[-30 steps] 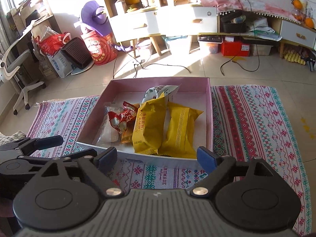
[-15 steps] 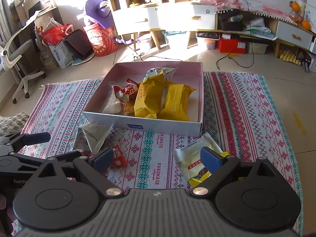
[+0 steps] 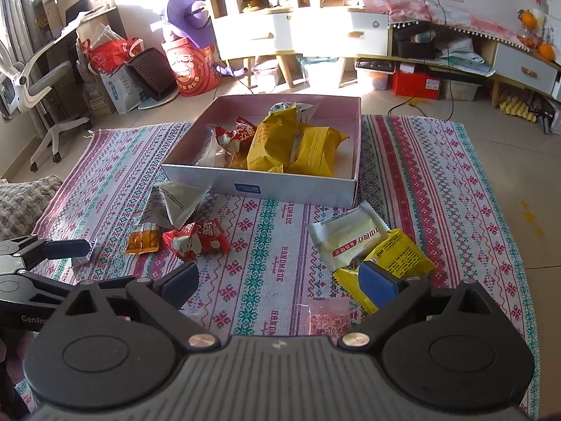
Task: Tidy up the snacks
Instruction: 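Grasp the beige bread packet with the left tool while the right tool grasps the pink nougat bar, then carry the bread packet and pink nougat bar into the box and open both tools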
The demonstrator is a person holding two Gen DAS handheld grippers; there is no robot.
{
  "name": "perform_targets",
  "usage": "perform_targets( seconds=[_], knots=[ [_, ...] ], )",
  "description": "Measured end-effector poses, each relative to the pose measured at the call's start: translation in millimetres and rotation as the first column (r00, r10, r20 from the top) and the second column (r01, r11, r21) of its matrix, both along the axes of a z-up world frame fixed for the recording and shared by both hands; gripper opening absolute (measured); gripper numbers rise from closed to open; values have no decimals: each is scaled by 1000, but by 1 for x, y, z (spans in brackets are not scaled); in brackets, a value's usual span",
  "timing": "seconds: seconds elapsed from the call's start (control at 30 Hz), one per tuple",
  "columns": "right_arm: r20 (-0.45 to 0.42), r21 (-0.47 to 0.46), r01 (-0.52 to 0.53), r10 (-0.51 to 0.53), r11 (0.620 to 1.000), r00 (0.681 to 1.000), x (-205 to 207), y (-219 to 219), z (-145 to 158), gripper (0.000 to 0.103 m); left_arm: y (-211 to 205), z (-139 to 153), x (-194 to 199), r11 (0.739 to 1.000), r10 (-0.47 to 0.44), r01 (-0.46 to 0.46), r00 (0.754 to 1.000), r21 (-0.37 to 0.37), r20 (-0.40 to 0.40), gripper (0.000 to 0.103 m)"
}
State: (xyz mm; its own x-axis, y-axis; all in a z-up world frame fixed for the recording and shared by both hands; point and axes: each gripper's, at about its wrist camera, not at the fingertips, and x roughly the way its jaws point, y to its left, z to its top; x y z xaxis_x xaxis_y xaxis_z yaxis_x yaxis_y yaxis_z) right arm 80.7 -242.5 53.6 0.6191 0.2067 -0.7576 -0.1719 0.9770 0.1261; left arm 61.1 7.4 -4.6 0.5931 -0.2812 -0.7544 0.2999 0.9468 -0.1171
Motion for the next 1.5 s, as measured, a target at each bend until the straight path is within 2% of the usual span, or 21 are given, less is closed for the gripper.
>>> perform_targets(
  seconds=[0.43, 0.57, 0.73, 0.83, 0.9, 1.1, 1.33, 1.43, 1.5],
  knots=[
    [-90, -24, -1, -1, 1000, 996, -21, -17, -24, 98, -23, -18, -24, 997, -77, 78, 997, 20, -30, 103],
    [-142, -40, 24, -29, 999, 989, -21, -23, -36, 98, -39, -31, -25, 996, -87, 89, 993, 23, -75, 103],
    [-181, -60, 50, -60, 997, 982, -18, -29, -47, 95, -52, -41, -24, 997, -69, 72, 993, 36, -95, 102],
    [-201, -81, 49, -64, 996, 978, -16, -28, -53, 93, -55, -45, -22, 998, -54, 57, 993, 24, -109, 97],
    [-208, -93, 45, -64, 995, 976, -16, -26, -56, 91, -56, -45, -21, 998, -51, 54, 992, 25, -115, 87],
    [-228, -116, 23, -49, 993, 972, -16, -18, -62, 82, -57, -43, -21, 998, -40, 45, 994, 43, -105, 70],
    [-209, -155, -4, -29, 988, 977, -18, -8, -64, 75, -49, -42, -17, 999, -21, 25, 994, 43, -112, 54],
    [-199, -158, -12, -20, 987, 980, -18, -6, -63, 66, -48, -42, -17, 999, -19, 24, 993, 42, -114, 52],
    [-193, -159, -19, -12, 987, 981, -19, -4, -61, 56, -48, -41, -18, 999, -20, 25, 993, 42, -116, 51]
  ],
)
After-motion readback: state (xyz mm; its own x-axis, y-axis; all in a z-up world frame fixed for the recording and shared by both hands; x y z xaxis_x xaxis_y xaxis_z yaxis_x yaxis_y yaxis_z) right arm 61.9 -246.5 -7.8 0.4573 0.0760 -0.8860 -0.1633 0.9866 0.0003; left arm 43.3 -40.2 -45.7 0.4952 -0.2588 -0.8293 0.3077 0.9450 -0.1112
